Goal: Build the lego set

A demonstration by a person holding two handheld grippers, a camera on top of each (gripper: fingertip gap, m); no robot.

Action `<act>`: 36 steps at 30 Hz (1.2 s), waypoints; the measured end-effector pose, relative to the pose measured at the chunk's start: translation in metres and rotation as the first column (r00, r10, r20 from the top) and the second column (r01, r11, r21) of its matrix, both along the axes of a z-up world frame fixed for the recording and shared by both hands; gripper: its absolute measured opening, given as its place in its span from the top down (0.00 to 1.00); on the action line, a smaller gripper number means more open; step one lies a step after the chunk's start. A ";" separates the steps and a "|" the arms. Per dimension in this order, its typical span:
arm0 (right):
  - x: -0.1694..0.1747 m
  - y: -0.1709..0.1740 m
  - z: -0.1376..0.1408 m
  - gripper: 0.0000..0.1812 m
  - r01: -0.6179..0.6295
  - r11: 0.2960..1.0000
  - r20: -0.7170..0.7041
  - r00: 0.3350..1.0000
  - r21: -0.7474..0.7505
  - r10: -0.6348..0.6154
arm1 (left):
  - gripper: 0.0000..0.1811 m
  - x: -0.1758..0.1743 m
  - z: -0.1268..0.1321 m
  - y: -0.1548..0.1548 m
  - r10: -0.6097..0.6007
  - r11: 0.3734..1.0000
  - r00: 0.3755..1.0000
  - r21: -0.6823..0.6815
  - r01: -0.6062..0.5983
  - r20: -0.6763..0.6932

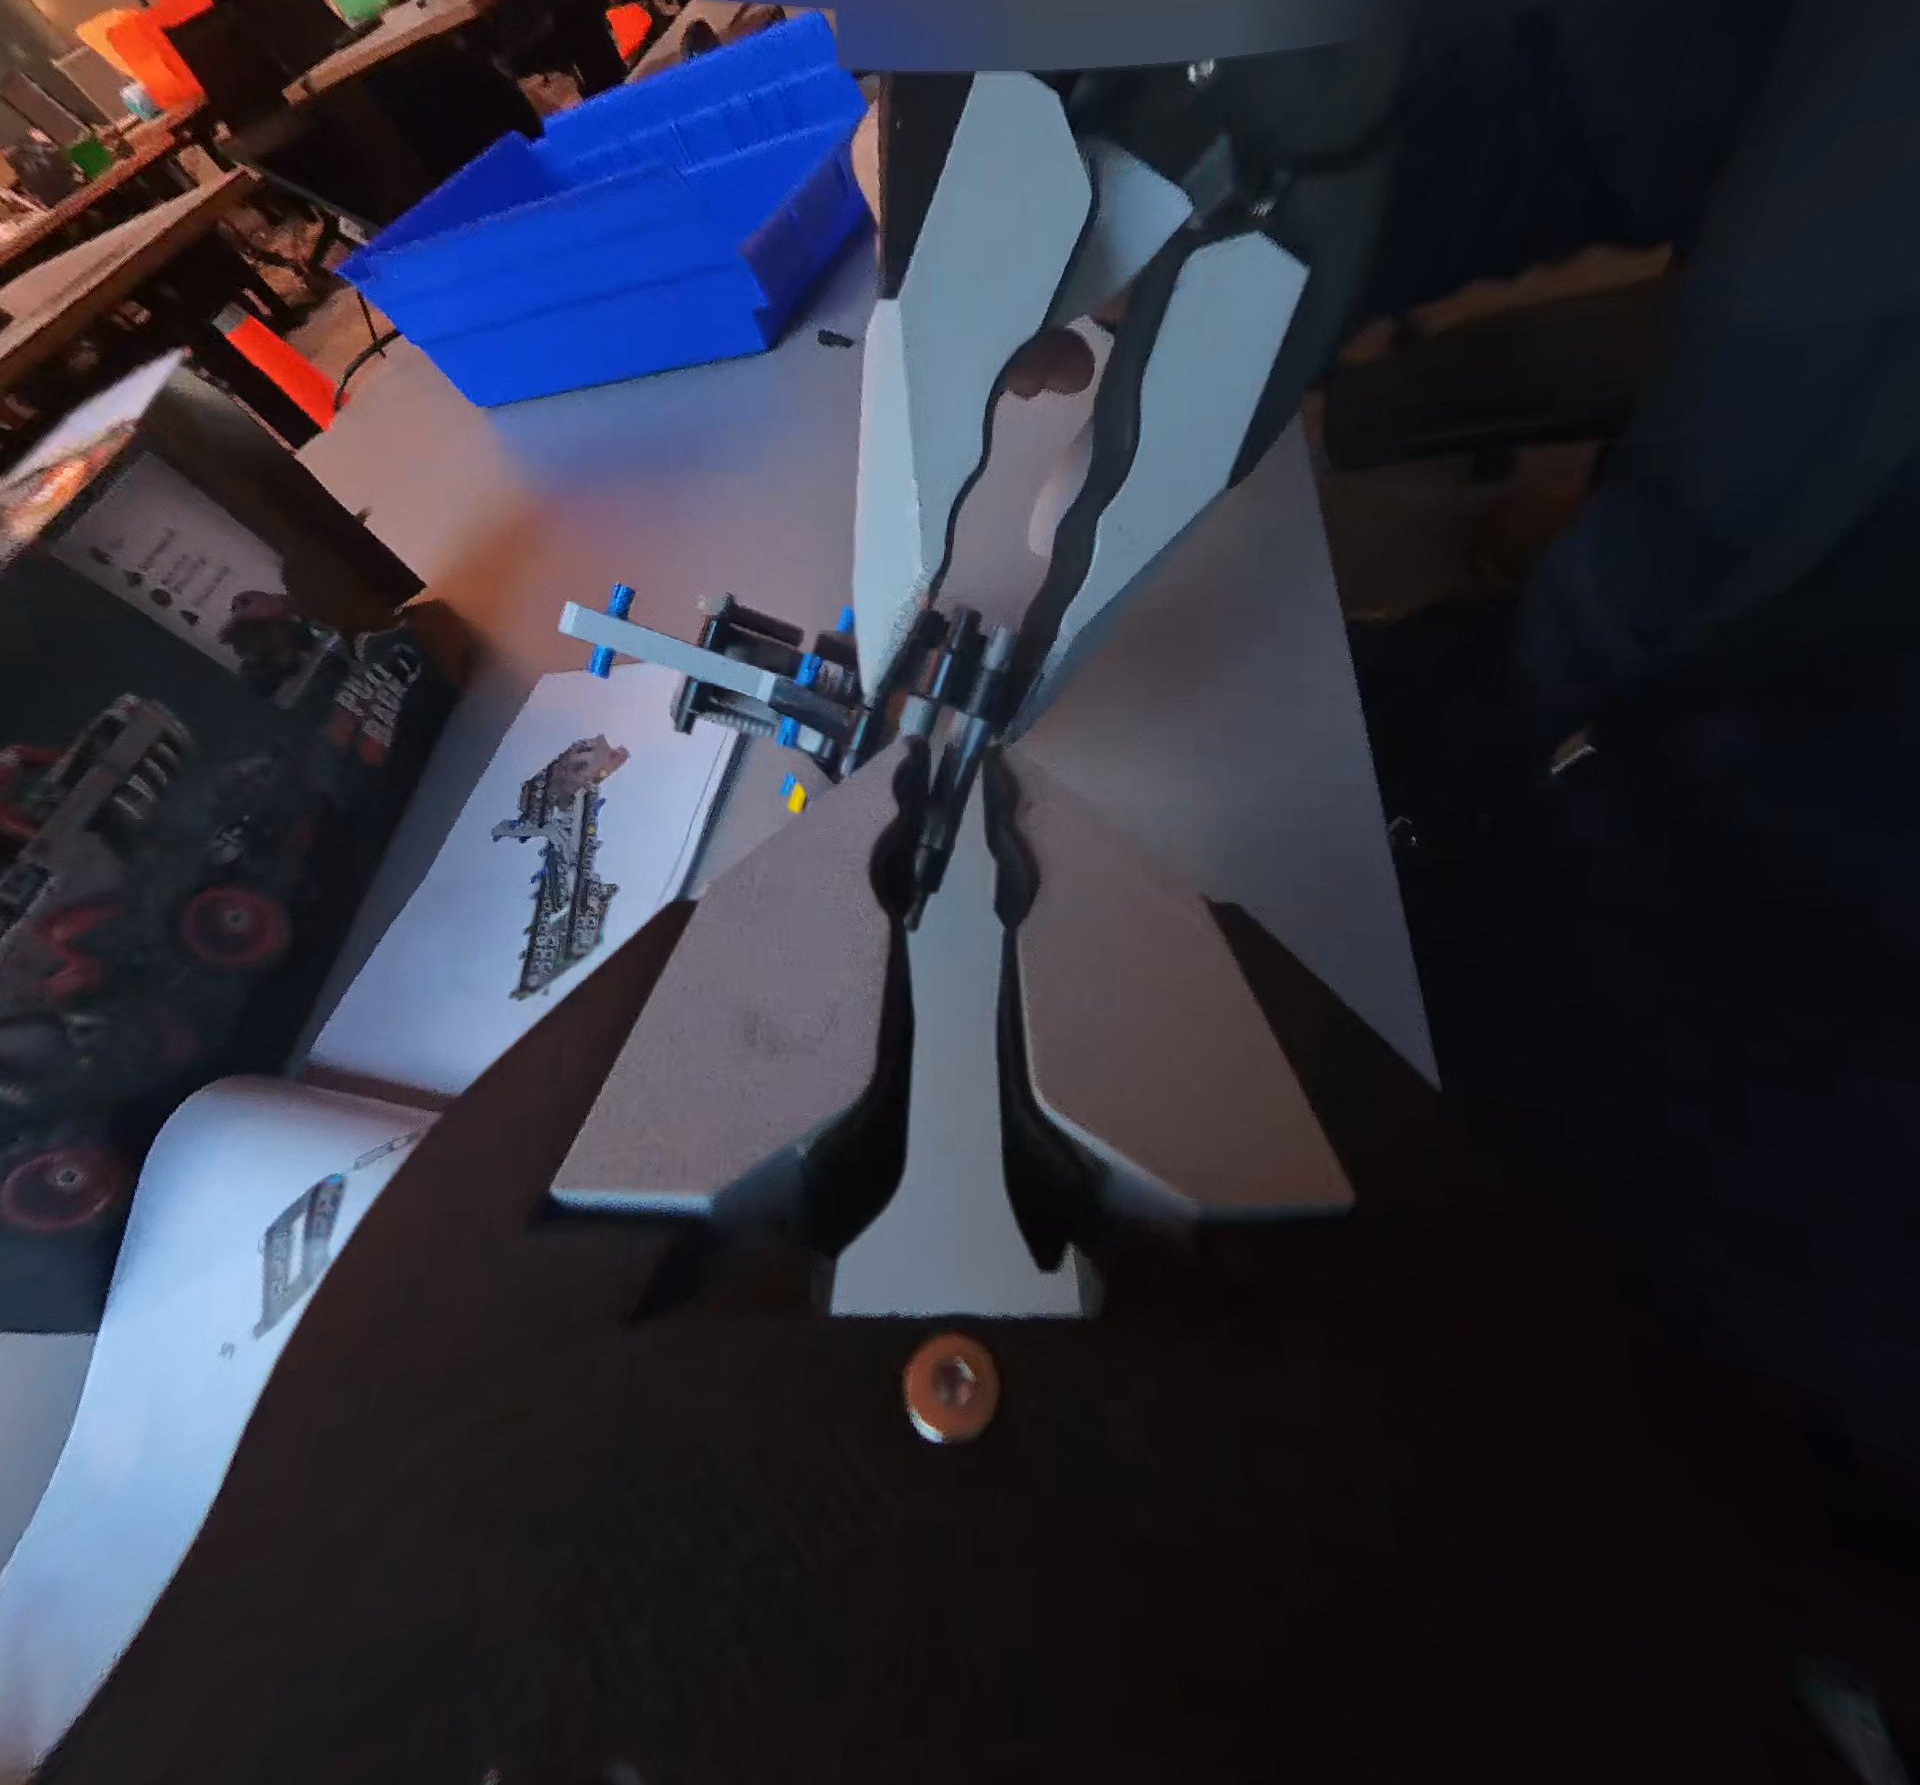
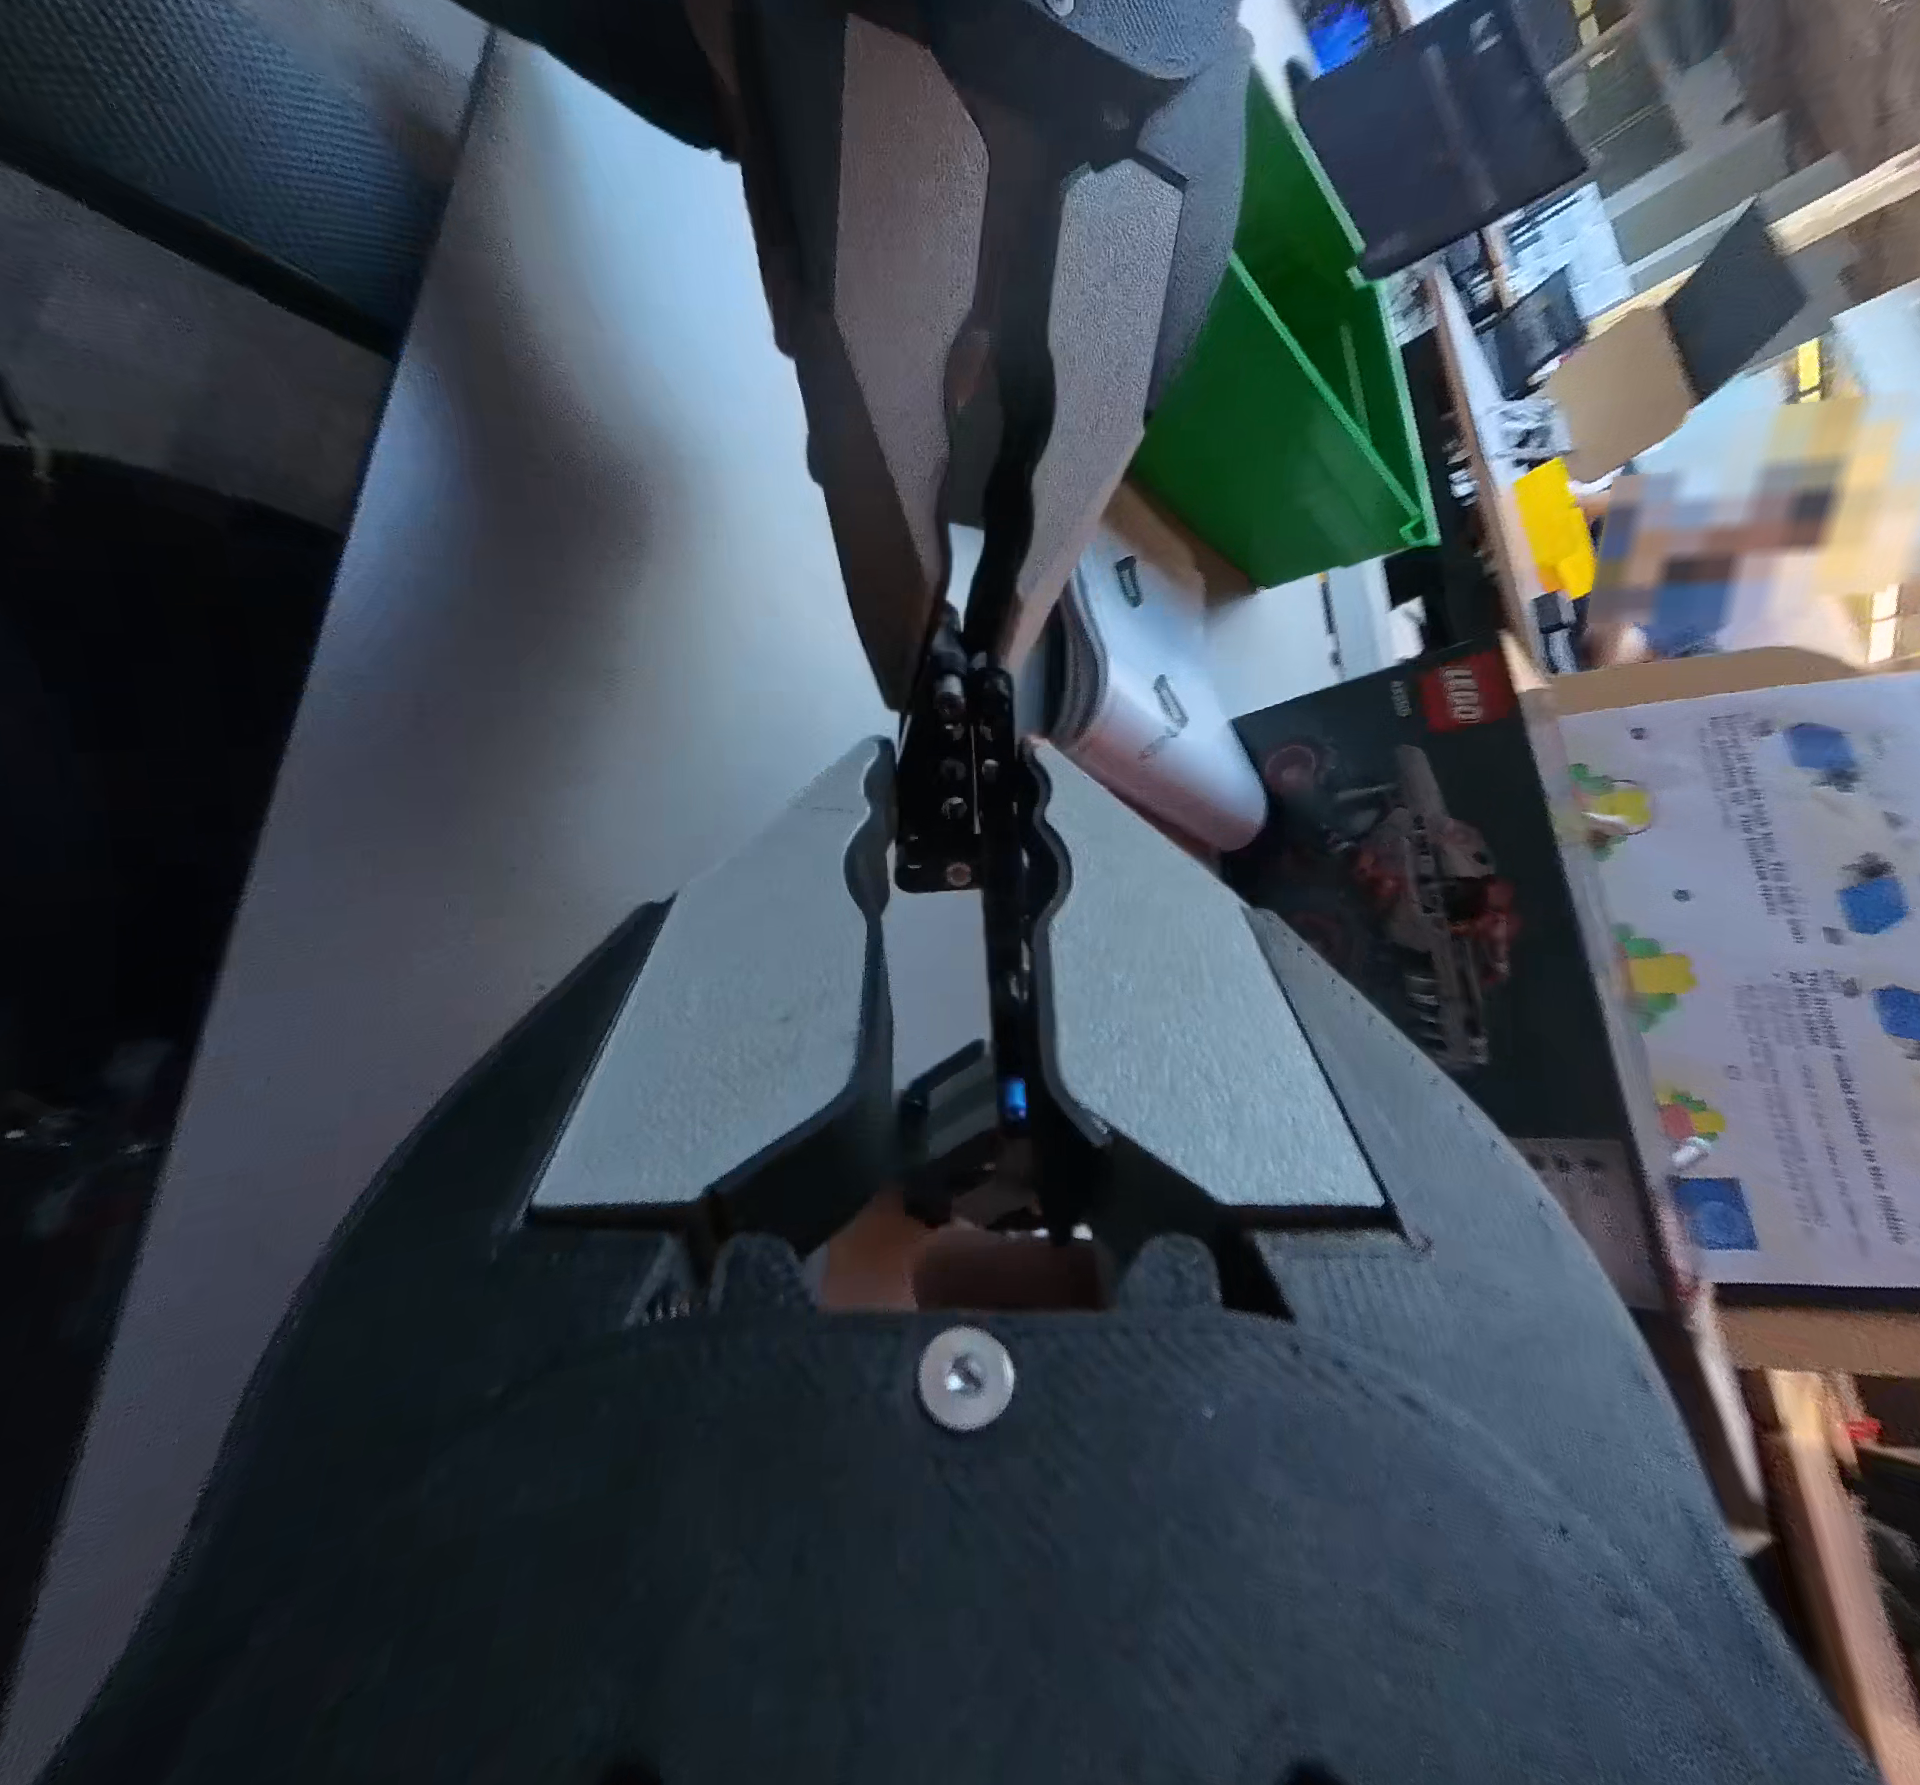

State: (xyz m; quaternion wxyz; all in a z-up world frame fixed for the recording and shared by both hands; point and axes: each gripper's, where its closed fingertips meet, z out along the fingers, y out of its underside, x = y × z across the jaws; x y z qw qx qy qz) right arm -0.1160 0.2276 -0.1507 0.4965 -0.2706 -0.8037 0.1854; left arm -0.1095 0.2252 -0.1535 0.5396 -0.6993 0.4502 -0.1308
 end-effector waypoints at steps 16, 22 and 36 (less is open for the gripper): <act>0.046 0.123 -0.029 0.68 0.319 0.759 0.274 0.942 -0.567 -0.192 | 0.98 -0.054 -0.040 0.000 -0.172 0.985 0.983 0.003 0.172 -0.064; 0.033 0.122 -0.034 0.66 0.263 0.670 0.251 0.961 -0.694 -0.117 | 0.98 -0.058 -0.044 0.002 -0.158 0.982 0.979 0.079 0.170 -0.129; 0.046 0.111 -0.055 0.64 0.188 0.660 0.283 0.958 -0.727 0.039 | 0.98 -0.035 -0.053 0.018 -0.071 0.927 0.900 0.305 0.219 -0.430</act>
